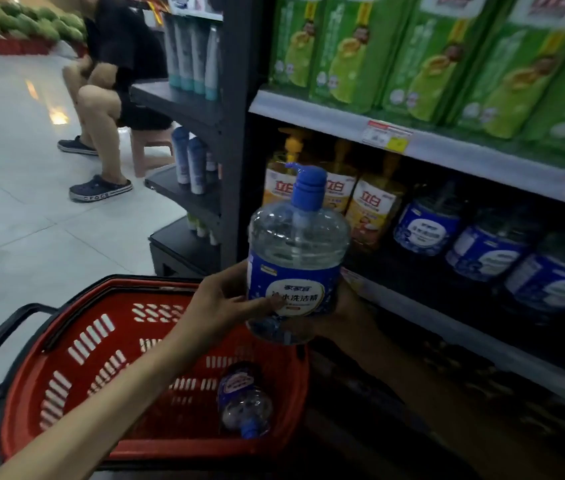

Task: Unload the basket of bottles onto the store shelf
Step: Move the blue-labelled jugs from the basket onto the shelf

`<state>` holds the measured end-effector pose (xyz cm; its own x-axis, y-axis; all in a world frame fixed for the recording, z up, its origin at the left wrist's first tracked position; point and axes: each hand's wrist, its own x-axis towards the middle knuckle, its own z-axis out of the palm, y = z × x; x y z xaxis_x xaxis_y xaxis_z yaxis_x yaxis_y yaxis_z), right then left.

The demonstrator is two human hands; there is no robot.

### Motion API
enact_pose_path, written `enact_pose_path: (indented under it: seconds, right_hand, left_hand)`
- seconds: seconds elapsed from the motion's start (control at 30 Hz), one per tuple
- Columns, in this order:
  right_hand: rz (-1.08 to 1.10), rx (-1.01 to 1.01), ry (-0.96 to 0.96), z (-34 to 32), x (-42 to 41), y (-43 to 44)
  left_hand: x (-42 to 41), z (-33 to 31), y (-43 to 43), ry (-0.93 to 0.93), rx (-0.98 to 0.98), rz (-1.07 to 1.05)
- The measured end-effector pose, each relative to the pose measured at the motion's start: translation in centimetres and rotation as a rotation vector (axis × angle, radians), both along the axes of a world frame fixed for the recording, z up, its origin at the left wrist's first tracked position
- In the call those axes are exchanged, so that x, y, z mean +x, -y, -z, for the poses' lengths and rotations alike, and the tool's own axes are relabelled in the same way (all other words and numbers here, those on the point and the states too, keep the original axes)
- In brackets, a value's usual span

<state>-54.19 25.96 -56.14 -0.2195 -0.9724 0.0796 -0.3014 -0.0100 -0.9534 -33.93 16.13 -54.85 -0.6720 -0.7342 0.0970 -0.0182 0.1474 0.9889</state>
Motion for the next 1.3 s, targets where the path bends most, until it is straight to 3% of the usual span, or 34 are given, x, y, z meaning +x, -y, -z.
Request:
enact_pose_path:
  seconds: [0.37,0.6,0.83,1.1,1.3]
  right_hand:
    - [0.191,-0.001,0.030,-0.3,-10.3,-10.2]
    - [0.432,-0.022,0.071,1.7,-17.2,-18.2]
    - [0.606,-0.069,0.098,1.9,-23.8,-25.2]
    - [0.875,-0.193,0.126,2.5,-28.8,-29.1]
    - [0.980,-0.267,0.070,3.2,-32.3,-30.4]
  left_hand:
    - [-13.3,-0.3,-5.3,0.055,-0.192,0.233]
    - [-23.7,1.4,-10.2,0.097,-0.215,0.364]
    - [-32.9,1.7,-15.6,0.026,-0.335,0.461]
    - [-41.5,-0.2,-19.3,-0.036,-0.331,0.696]
    - [-46.2,-0.4,-20.7,-0.035,-0.408,0.716]
